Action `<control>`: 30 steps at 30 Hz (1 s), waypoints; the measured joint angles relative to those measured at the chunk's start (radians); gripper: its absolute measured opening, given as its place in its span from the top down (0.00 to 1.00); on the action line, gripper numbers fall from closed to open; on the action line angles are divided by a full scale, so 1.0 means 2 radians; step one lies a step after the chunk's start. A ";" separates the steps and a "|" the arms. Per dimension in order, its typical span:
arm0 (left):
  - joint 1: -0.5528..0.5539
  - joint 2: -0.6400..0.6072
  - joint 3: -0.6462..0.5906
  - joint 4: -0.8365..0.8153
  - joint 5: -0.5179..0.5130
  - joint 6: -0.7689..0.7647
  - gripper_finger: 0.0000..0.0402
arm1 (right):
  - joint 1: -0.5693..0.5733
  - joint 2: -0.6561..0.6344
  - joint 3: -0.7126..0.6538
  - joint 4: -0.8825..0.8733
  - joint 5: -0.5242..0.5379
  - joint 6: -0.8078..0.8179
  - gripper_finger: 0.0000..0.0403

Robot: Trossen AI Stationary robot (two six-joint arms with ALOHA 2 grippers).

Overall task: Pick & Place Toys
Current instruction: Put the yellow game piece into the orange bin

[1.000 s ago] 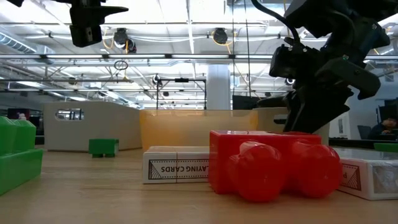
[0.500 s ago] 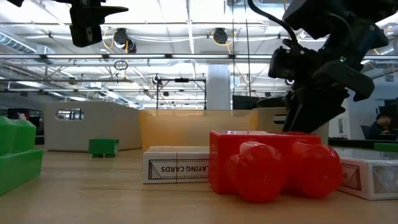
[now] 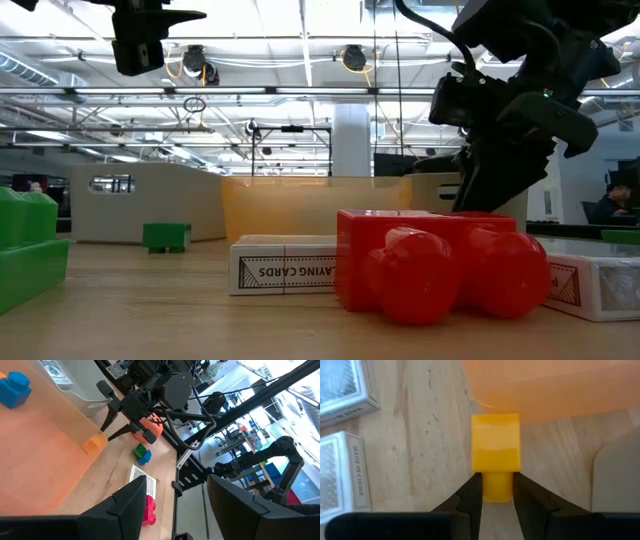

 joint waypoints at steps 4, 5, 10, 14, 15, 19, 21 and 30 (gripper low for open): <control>0.000 0.000 0.000 0.000 0.000 0.000 0.47 | 0.000 0.000 0.000 0.002 0.000 0.011 0.79; 0.000 0.000 0.000 0.000 0.000 0.000 0.47 | 0.000 0.000 0.000 0.002 0.000 0.014 0.79; 0.000 0.000 0.000 0.000 0.000 -0.002 0.47 | 0.000 0.000 0.000 0.019 -0.015 0.023 0.79; 0.000 0.000 0.000 0.000 0.000 -0.003 0.47 | 0.001 -0.001 -0.001 0.045 -0.038 0.030 0.79; 0.000 0.000 0.000 0.000 0.000 -0.003 0.47 | 0.001 -0.001 -0.002 0.050 -0.045 0.031 0.78; 0.000 0.000 0.000 0.000 0.000 -0.007 0.47 | 0.001 -0.001 -0.001 0.057 -0.078 0.051 0.77; 0.000 0.000 0.000 0.000 0.000 -0.007 0.47 | 0.002 -0.001 -0.001 0.056 -0.081 0.055 0.76; 0.000 0.000 0.000 -0.001 0.000 -0.005 0.47 | 0.002 -0.018 0.001 0.054 -0.079 0.048 0.75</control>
